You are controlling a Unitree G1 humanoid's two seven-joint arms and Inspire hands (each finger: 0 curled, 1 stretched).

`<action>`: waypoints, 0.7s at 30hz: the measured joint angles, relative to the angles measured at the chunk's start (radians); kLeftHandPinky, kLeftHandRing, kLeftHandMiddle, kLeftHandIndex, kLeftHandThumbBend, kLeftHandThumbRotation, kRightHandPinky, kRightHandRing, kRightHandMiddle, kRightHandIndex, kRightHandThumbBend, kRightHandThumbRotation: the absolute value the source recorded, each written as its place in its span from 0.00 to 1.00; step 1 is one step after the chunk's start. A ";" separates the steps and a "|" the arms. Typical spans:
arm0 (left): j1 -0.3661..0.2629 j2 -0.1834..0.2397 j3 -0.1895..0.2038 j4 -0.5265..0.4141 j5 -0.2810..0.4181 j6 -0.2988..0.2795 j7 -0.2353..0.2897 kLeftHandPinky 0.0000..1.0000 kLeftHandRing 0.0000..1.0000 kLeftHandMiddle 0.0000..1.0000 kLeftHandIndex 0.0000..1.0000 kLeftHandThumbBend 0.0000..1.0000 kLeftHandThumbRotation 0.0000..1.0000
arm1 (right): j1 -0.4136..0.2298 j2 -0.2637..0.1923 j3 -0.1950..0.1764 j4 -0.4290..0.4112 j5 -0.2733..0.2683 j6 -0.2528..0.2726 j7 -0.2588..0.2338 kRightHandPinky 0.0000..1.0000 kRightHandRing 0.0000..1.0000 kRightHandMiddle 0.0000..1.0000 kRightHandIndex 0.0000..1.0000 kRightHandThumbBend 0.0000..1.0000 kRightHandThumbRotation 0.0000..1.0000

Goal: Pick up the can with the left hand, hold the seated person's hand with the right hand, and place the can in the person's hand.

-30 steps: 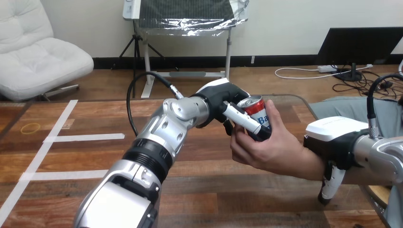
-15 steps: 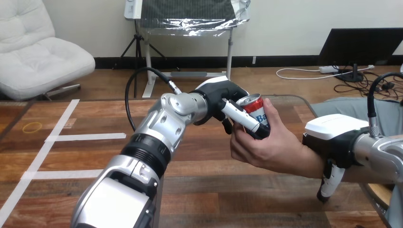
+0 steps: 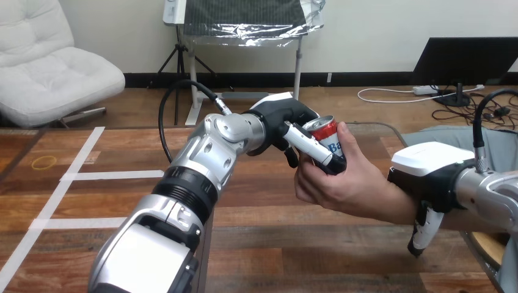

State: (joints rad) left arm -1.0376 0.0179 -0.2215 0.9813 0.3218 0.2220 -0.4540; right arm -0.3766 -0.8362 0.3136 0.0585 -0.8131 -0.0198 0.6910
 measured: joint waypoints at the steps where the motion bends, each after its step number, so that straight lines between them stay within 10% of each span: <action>1: -0.001 0.001 0.000 0.000 0.000 0.000 -0.002 0.30 0.36 0.41 0.46 0.65 0.00 | -0.001 0.000 0.000 0.000 -0.003 -0.001 0.000 0.40 0.53 0.60 0.62 0.79 0.15; 21: -0.030 0.009 0.001 0.000 0.000 0.000 -0.033 0.37 0.43 0.47 0.50 0.64 0.00 | -0.009 -0.016 -0.005 0.000 -0.012 -0.015 -0.020 0.71 0.80 0.82 0.80 0.81 0.17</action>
State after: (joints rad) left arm -1.0677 0.0269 -0.2210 0.9811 0.3218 0.2220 -0.4874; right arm -0.3852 -0.8527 0.3087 0.0588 -0.8252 -0.0352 0.6714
